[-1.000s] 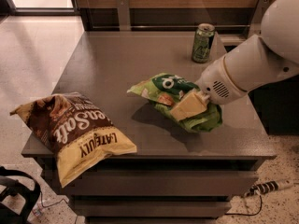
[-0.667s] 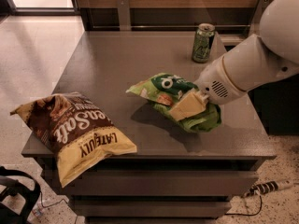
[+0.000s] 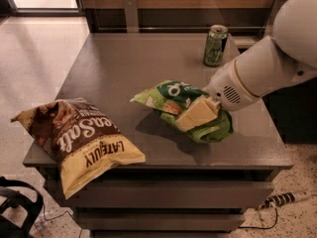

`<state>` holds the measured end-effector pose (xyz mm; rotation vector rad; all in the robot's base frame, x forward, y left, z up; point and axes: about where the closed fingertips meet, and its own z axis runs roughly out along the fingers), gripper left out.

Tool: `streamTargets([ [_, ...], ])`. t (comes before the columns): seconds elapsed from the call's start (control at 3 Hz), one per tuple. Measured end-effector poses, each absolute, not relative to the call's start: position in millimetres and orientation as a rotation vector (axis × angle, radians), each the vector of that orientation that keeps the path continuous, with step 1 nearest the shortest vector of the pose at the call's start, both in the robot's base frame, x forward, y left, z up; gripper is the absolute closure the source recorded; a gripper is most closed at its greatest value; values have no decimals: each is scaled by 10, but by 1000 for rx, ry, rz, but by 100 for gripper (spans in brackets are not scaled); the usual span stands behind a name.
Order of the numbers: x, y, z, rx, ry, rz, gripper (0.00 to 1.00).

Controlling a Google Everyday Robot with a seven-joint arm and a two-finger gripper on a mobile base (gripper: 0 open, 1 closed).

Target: Move green rice chip bag near brown chip bag

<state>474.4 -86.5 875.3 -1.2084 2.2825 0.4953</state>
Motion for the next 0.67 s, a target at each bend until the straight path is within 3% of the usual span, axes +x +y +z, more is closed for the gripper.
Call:
streamTargets([
  [0.33, 4739, -851, 8754, -1213, 2281, 495, 0],
  [0.67, 4739, -850, 8754, -1213, 2281, 495, 0],
])
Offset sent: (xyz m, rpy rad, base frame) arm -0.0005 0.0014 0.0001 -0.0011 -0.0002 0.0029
